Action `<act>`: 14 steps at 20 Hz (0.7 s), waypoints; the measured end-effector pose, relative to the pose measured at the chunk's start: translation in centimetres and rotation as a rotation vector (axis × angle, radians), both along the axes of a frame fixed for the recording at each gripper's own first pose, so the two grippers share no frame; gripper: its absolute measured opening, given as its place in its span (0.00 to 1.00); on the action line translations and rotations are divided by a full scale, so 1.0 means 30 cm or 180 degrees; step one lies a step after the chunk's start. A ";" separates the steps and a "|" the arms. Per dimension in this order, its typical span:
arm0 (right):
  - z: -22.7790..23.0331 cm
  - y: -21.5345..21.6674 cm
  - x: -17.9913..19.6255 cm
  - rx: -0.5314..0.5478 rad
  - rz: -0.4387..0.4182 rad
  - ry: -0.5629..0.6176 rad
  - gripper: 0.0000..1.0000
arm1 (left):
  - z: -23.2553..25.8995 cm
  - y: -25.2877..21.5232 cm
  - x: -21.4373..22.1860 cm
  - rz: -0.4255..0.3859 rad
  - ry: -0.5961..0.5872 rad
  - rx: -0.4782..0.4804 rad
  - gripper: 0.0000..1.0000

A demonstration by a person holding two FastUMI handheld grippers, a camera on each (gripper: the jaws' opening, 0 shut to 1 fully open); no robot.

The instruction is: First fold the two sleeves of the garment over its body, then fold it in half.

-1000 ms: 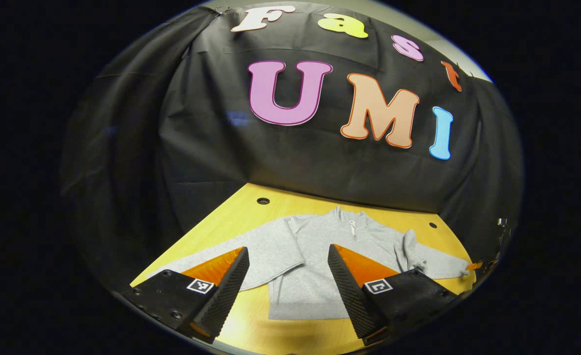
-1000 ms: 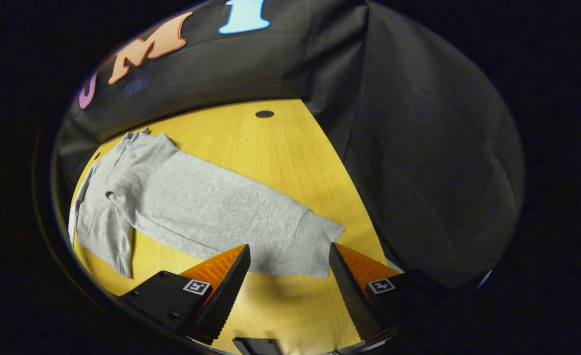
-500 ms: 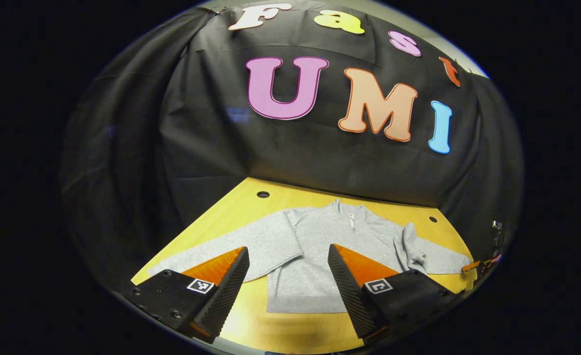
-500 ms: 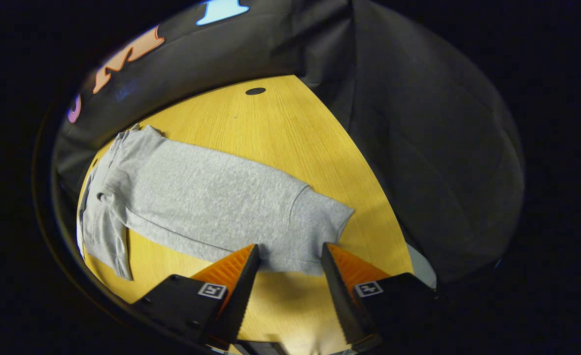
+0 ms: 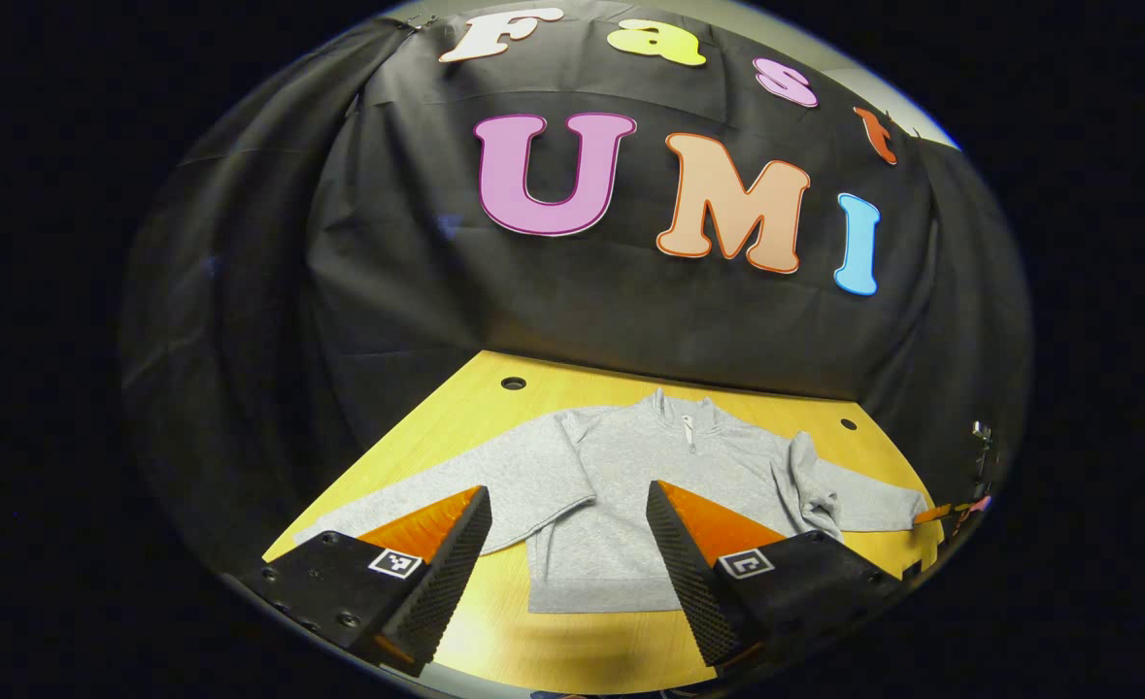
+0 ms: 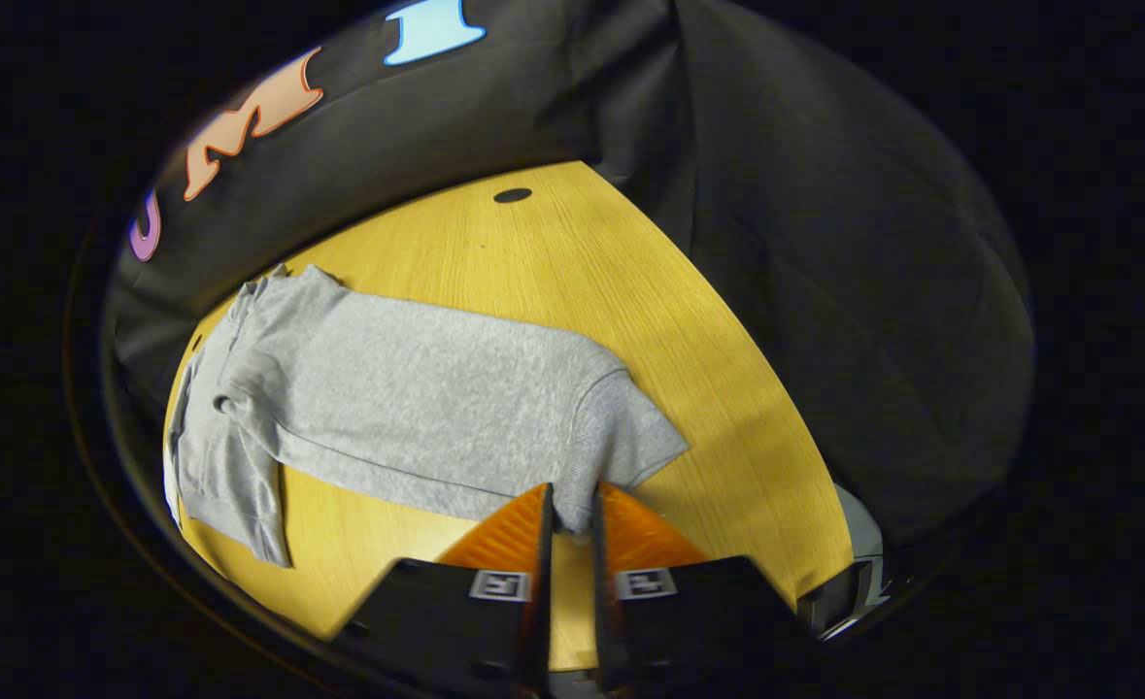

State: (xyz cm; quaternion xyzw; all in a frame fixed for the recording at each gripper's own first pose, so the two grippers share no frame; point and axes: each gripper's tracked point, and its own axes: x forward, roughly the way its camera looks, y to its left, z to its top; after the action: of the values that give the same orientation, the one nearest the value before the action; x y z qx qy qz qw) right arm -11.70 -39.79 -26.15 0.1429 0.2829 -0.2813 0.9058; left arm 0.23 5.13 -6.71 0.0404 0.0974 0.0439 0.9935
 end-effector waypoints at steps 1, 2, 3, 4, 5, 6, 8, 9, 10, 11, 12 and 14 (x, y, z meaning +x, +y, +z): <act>0.023 0.019 0.001 0.0053 -0.0020 -0.0088 0.12 | -0.003 0.003 -0.003 -0.0013 0.0003 0.0000 0.94; 0.044 0.030 0.001 0.0084 -0.0042 -0.0166 0.12 | -0.001 0.006 -0.004 -0.0024 0.0003 0.0001 0.94; 0.067 0.042 0.000 0.0088 -0.0068 -0.0226 0.12 | -0.001 0.007 -0.005 -0.0034 -0.0001 -0.0001 0.95; 0.085 0.056 0.002 0.0076 -0.0083 -0.0284 0.12 | 0.004 0.011 -0.004 -0.0049 -0.0005 -0.0009 0.94; 0.112 0.075 0.003 0.0064 -0.0088 -0.0343 0.12 | 0.001 0.014 -0.005 -0.0070 -0.0006 -0.0018 0.94; 0.139 0.096 0.008 0.0055 -0.0078 -0.0403 0.12 | 0.003 0.017 -0.007 -0.0093 -0.0009 -0.0027 0.94; 0.192 0.148 0.017 0.0055 -0.0063 -0.0522 0.12 | 0.003 0.023 -0.008 -0.0127 -0.0014 -0.0035 0.94; 0.219 0.181 0.026 0.0074 -0.0058 -0.0585 0.12 | 0.001 0.034 -0.011 -0.0139 -0.0011 -0.0026 0.94; 0.239 0.212 0.032 0.0081 -0.0047 -0.0640 0.12 | 0.003 0.043 -0.013 -0.0149 -0.0013 -0.0018 0.94; 0.262 0.245 0.039 0.0068 -0.0025 -0.0689 0.12 | 0.003 0.051 -0.015 -0.0163 -0.0017 -0.0022 0.95; 0.287 0.280 0.048 0.0011 0.0010 -0.0745 0.12 | 0.005 0.057 -0.017 -0.0180 -0.0027 -0.0037 0.94; 0.339 0.354 0.068 -0.0123 0.0088 -0.0825 0.12 | 0.003 0.073 -0.019 -0.0208 -0.0022 -0.0071 0.94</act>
State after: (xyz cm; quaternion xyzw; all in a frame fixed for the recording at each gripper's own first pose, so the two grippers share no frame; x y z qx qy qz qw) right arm -9.65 -29.18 -15.98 0.1568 0.1598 -0.2534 0.9411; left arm -0.34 7.33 -6.61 0.0324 0.0930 0.0105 0.9951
